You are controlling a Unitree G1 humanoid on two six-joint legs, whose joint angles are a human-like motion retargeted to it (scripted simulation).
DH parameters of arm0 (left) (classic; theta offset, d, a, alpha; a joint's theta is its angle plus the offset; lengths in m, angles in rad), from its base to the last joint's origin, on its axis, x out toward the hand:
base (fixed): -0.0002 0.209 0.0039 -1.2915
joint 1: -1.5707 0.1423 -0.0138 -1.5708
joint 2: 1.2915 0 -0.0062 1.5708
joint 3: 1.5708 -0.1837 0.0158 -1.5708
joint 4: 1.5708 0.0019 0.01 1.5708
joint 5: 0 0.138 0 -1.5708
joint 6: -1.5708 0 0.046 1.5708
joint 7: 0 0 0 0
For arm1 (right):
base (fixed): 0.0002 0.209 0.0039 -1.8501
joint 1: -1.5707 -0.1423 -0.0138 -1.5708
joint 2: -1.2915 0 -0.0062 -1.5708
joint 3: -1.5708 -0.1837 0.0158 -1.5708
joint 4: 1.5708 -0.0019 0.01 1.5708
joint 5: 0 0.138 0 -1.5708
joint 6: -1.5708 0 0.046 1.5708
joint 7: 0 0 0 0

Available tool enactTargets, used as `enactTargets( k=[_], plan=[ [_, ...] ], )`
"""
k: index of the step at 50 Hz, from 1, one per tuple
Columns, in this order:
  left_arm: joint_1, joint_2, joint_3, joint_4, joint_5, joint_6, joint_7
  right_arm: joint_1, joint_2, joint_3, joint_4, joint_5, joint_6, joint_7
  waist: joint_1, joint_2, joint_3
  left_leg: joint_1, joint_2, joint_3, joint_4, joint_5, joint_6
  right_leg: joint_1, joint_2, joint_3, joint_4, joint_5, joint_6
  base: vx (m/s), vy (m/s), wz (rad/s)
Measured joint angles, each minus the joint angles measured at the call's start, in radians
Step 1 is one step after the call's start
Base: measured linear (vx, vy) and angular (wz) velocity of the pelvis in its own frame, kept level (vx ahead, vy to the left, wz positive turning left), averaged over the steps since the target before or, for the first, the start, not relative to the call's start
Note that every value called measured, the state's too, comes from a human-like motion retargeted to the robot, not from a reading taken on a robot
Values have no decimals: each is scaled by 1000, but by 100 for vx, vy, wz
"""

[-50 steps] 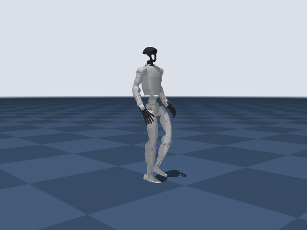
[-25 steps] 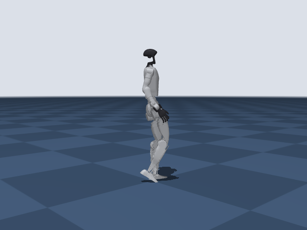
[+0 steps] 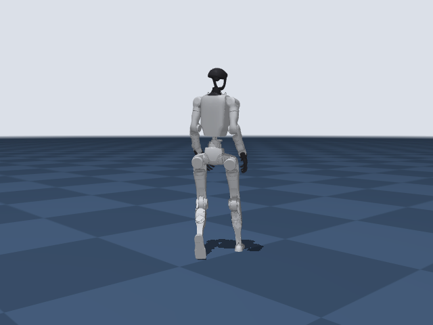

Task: Walk run

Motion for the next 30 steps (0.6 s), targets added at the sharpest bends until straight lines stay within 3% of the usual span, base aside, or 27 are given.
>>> enactTargets(
  k=[2, 5, 7, 9, 13, 19, 22, 25, 27, 28, 30],
  plan=[
    [1, 12, -18, -38, 38, -29, 35, -30, -24, 14, 29, -49, 36, 72, 14, -14, 0, -58, 54, 112, 84, -55, 40, 37, -7, -48, -13, -20, -34, 53, -9, 143],
    [13, 17, -34, -99, 66, -73, 143, -50, -70, 58, 36, -99, 54, 182, 97, -49, 16, -171, 30, 178, 144, -227, 75, 91, -7, -74, -48, -28, -76, 61, -4, 39],
    [13, 13, -39, -128, 50, -100, 194, -47, -101, 94, 16, -101, 40, 188, 174, -60, 25, -269, -12, 155, 125, -308, 24, 115, 0, -113, -68, -43, -87, 58, -3, 5],
    [8, 14, -49, -151, 32, -120, 222, -39, -114, 110, 4, -115, 22, 138, 224, -51, 35, -356, 13, 152, 79, -397, 11, 143, 33, -145, -83, -69, -102, 58, -8, 76],
    [-9, 19, -73, -188, 83, -123, 260, -31, -93, 88, 27, -149, -6, 71, 269, -25, 61, -461, 129, 252, -91, -516, 108, 210, 116, -201, -108, -127, -142, 46, -10, 146],
    [-27, -5, -64, -215, 148, -88, 289, -34, -51, 70, 76, -81, 1, 170, 303, -23, 74, -529, 116, 366, -333, -597, 171, 300, 179, -346, -124, -127, -132, 82, -5, 121],
    [-28, -23, -52, -218, 126, -94, 277, -40, -57, 85, 82, -99, -6, 159, 321, -66, 68, -497, 61, 402, -372, -568, 271, 331, 154, -385, -93, -15, -80, 88, -10, 80],
    [-26, -34, -37, -204, 91, -86, 246, -42, -50, 89, 90, -129, 6, 151, 311, -98, 46, -440, 6, 354, -380, -664, 304, 347, 113, -457, -11, 252, -42, 125, -10, 77],
    [-22, -30, -25, -197, 57, -63, 217, -40, -41, 108, 82, -112, 14, 131, 261, -76, 45, -412, 24, 290, -352, -726, 314, 310, 108, -447, 132, 479, -88, 113, -10, 96],
    [-16, -26, -24, -197, 47, -40, 205, -38, -43, 126, 72, -92, 17, 114, 232, -46, 52, -389, 44, 246, -334, -760, 311, 273, 116, -453, 249, 561, -143, 115, -9, 136],
    [-5, -11, -54, -200, 53, -2, 190, -32, -59, 136, 41, -66, 8, 77, 150, -25, 84, -321, 1, 162, -298, -827, 327, 155, 98, -426, 600, 588, -233, 126, -10, 177]
  ],
)
